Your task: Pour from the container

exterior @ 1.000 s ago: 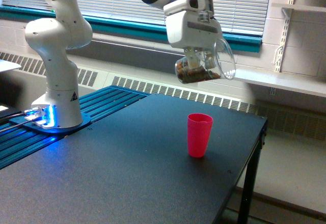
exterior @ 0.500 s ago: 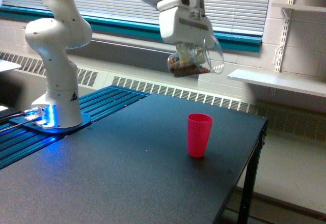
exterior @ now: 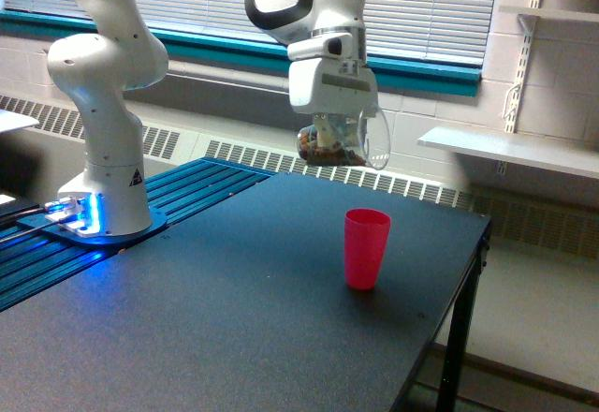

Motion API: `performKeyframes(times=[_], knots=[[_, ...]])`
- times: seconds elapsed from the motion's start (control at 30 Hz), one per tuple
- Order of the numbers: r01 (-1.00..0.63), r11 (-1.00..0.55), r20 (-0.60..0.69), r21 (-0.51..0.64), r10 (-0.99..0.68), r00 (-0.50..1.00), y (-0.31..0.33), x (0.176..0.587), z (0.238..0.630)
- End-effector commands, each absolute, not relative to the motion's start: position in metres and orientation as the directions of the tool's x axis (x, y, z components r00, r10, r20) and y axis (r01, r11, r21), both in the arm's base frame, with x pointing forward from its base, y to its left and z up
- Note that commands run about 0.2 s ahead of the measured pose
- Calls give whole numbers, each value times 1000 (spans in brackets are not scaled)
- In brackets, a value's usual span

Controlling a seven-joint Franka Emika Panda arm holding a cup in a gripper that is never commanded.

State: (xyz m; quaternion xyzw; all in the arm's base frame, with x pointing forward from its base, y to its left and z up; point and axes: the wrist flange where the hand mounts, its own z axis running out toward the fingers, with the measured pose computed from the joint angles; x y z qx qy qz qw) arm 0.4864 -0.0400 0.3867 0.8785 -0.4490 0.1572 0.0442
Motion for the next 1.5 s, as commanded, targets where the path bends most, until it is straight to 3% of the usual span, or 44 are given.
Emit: performKeyframes(times=[0.03, 0.43, 1.5], knots=[[-834, -545, 324, -87, -807, 493, -29, 475, 395], [-835, -547, 287, -58, -811, 511, 3, 456, 371], [-793, -608, 210, 19, -773, 598, 69, 470, 325]])
